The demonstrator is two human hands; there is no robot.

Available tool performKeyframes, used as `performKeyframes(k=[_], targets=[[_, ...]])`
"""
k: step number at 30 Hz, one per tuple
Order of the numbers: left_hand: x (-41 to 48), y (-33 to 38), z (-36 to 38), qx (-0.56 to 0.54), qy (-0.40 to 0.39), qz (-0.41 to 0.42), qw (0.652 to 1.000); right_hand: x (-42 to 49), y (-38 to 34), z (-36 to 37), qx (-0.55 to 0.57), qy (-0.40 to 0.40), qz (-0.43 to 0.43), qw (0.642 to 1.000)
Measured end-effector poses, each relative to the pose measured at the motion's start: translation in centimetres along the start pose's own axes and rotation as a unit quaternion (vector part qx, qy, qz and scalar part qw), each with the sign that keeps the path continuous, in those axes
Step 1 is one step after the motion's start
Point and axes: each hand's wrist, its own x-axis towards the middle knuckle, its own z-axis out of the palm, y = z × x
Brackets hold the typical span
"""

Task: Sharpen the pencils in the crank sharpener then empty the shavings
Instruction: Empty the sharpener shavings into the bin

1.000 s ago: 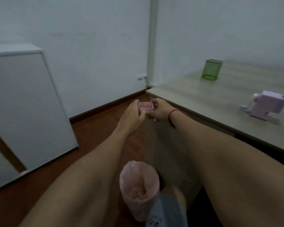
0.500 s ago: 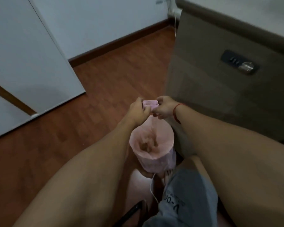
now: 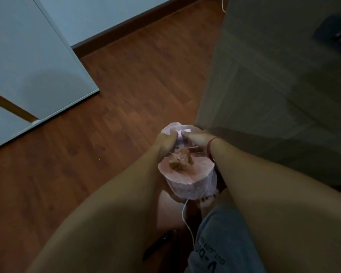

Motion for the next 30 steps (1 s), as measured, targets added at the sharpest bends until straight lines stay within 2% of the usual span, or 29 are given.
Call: performKeyframes(k=[3, 8, 15, 18, 22, 27, 30], targets=[[0.1, 0.4, 0.4, -0.023, 0.007, 0.000, 1.000, 0.4, 0.0, 0.3, 0.009, 0.016, 0.028, 0.999], [-0.1, 0.8, 0.5, -0.033, -0.009, -0.036, 0.999, 0.3, -0.3, -0.1, -0.008, 0.030, 0.024, 0.999], [0.0, 1.2, 1.2, -0.094, 0.029, -0.080, 0.992, 0.1, -0.5, -0.1, 0.010, 0.066, 0.014, 0.998], [0.4, 1.1, 1.4, -0.109, 0.068, -0.100, 0.987, -0.3, -0.7, -0.3, 0.018, 0.053, 0.024, 0.998], [-0.3, 1.8, 1.3, -0.130, 0.032, -0.083, 0.988, -0.3, -1.0, -0.4, 0.051, 0.072, 0.018, 0.996], [0.1, 1.5, 1.7, -0.149, 0.089, -0.079, 0.982, -0.2, -1.2, 0.0, 0.050, 0.071, 0.002, 0.996], [-0.3, 1.5, 1.7, -0.157, 0.063, -0.059, 0.984, 0.1, -1.2, -0.2, 0.057, 0.083, -0.004, 0.995]])
